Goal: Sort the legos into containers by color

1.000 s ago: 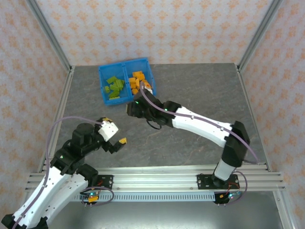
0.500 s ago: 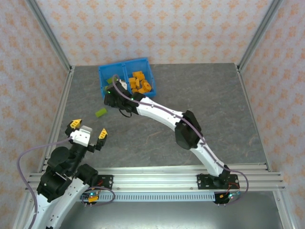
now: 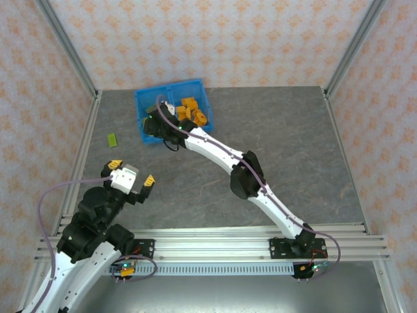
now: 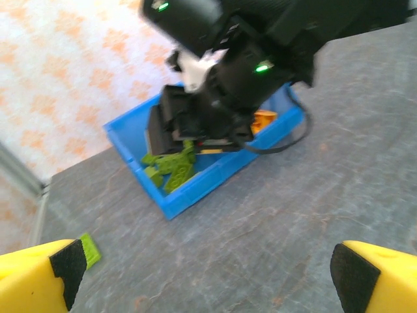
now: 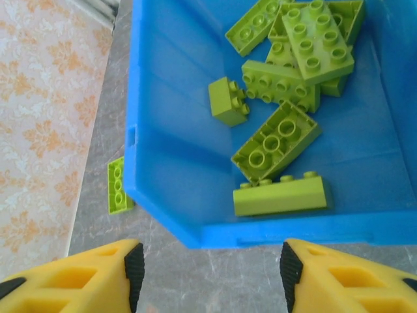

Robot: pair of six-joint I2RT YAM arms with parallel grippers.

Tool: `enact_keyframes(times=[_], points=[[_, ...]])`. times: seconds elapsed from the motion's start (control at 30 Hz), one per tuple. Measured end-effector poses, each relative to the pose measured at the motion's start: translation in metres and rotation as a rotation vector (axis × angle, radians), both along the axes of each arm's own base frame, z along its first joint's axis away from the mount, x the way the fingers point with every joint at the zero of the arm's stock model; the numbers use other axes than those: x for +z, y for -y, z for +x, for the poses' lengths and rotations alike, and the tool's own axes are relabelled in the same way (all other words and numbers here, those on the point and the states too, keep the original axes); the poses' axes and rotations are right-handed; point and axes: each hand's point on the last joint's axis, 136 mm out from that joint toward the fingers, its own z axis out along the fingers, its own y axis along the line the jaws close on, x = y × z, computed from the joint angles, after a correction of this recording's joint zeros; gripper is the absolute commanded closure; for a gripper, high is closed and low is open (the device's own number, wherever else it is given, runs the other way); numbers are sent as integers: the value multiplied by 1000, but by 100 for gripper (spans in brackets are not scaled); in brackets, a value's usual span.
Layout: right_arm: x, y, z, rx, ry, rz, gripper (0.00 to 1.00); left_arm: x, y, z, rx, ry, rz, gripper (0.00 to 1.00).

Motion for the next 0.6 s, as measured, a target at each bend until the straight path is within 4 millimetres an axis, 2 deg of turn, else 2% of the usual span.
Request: enact_keyframes(times=[0.13, 0.2, 0.27, 0.37, 0.43, 0.53, 0.6], points=[[16, 21, -29, 80, -36, -62, 31, -13, -23, 20, 188, -60, -62, 0], [35, 39, -47, 117, -35, -85, 28, -26, -31, 32, 267, -140, -77, 0], [65, 63, -66, 146, -12, -92, 24, -37, -42, 47, 355, -239, -94, 0], [118, 107, -97, 175, 47, -75, 15, -41, -70, 77, 500, -367, -177, 0], [150, 144, -118, 176, 94, -58, 11, -43, -95, 96, 595, -431, -275, 0], [173, 199, -144, 154, 136, -54, 6, -48, -129, 118, 716, -491, -404, 0], [173, 232, -157, 131, 144, -72, 3, -58, -144, 129, 768, -542, -456, 0]])
